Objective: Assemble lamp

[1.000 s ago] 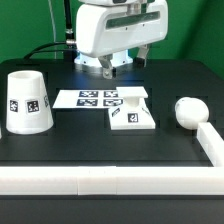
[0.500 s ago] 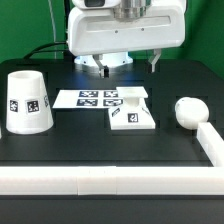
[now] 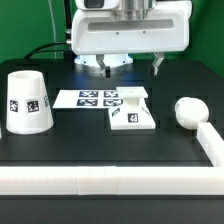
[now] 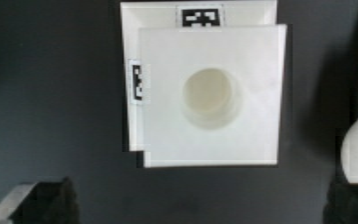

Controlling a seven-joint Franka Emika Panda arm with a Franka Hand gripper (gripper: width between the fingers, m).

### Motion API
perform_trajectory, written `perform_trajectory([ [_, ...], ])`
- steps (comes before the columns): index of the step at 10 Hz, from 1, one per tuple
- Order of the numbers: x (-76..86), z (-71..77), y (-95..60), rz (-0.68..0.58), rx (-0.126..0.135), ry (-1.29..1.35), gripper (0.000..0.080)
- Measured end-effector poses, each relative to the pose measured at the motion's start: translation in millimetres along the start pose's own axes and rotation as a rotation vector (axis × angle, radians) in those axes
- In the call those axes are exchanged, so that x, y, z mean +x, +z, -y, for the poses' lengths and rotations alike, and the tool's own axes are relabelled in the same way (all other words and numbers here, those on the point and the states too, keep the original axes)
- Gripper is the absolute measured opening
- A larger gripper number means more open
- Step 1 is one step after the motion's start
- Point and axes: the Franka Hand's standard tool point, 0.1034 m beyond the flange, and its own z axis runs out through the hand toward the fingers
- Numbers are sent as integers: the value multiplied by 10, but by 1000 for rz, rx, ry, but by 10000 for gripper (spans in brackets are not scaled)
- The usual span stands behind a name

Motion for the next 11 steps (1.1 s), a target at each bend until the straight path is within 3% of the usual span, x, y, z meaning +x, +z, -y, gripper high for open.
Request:
perform_trajectory([
  [3,-127,56,242,-10,-4,-16,700],
  [6,-152,69,417,-11,1,-30,700],
  [9,-157,70,449,-10,3,-32,686],
  [10,-154,71,448,-10,3,-32,528],
  [11,-154,71,448,-10,3,-32,532],
])
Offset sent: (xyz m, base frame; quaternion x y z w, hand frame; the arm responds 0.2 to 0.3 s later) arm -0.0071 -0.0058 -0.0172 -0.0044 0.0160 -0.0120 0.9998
